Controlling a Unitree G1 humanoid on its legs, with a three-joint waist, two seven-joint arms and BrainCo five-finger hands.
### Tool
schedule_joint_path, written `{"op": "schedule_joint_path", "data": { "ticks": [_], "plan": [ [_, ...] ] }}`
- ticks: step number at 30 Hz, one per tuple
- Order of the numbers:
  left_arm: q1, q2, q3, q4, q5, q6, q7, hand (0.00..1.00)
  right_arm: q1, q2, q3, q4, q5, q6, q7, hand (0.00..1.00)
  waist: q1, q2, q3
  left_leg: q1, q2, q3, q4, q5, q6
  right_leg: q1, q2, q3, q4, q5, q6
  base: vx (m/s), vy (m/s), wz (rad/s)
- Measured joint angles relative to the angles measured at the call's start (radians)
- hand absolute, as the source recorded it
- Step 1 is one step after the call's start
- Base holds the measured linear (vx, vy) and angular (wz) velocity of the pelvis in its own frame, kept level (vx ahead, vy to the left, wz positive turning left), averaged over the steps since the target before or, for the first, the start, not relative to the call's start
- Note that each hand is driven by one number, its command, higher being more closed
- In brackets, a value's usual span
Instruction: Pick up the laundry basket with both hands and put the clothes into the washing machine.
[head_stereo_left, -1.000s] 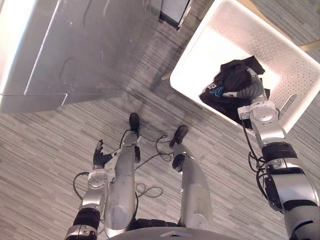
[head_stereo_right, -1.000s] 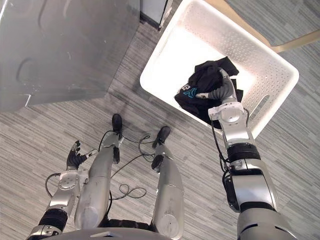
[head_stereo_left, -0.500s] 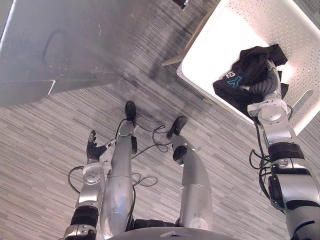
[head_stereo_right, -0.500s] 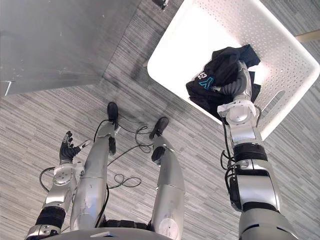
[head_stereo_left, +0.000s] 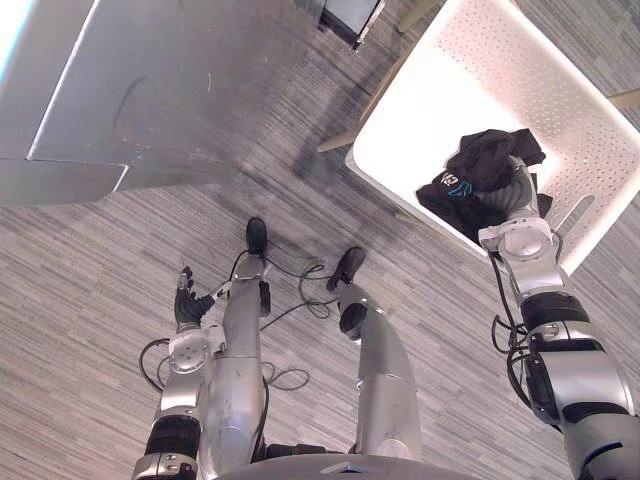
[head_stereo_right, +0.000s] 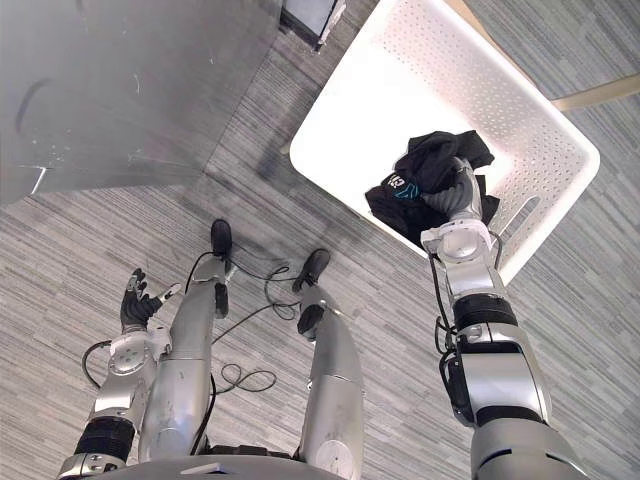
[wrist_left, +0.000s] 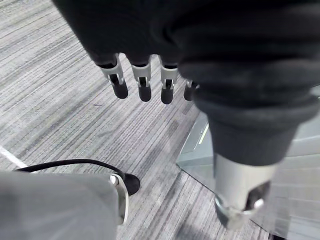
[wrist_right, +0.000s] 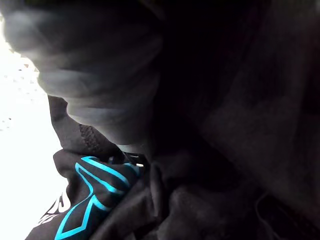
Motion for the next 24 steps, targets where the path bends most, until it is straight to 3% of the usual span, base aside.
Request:
{"op": "schedule_joint_path", "data": {
  "ticks": [6,10,13,20,24],
  "plan": [
    [0.002,-0.001,0.003,0.002,-0.014,0.000,0.001,0.00,0.019,0.026,-0.019,-0.003,0.086,-0.001,0.003,1.00,0.003,-0.001,-0.003,0.031,0.010,0.015,-0.032,0.002,-0.003,0.034,0.019,0.006,-0.061,0.023,-0.001,0.05,-0.025,-0.08],
    [0.002,-0.008,0.005,0.005,-0.030,0.001,0.006,0.00,0.020,0.050,-0.094,-0.005,0.204,-0.001,-0.008,1.00,0.003,-0.001,-0.004,0.033,0.012,0.017,-0.043,0.010,0.003,0.044,0.029,0.003,-0.093,0.038,0.001,0.07,-0.022,-0.03],
    [0.001,-0.018,0.003,0.015,-0.032,0.003,0.012,0.00,0.020,0.097,-0.184,-0.038,0.398,-0.012,-0.042,1.00,0.001,-0.001,-0.004,0.034,0.012,0.020,-0.047,0.010,0.003,0.043,0.029,0.003,-0.096,0.043,0.007,0.07,-0.021,-0.02],
    [-0.004,-0.035,-0.007,0.027,-0.043,0.012,0.048,0.00,0.011,0.228,-0.320,-0.151,0.888,-0.104,-0.079,1.00,-0.003,0.000,-0.003,0.052,0.014,0.043,-0.069,0.012,0.002,0.038,0.030,0.019,-0.100,0.042,0.007,0.06,-0.027,-0.06],
    [-0.005,-0.037,-0.012,0.028,-0.070,0.012,0.055,0.00,-0.007,0.280,-0.355,-0.194,1.078,-0.155,-0.076,1.00,-0.004,0.006,0.001,0.052,0.014,0.042,-0.070,0.012,0.002,0.039,0.030,0.018,-0.102,0.042,0.007,0.05,-0.029,0.00]
  ]
}}
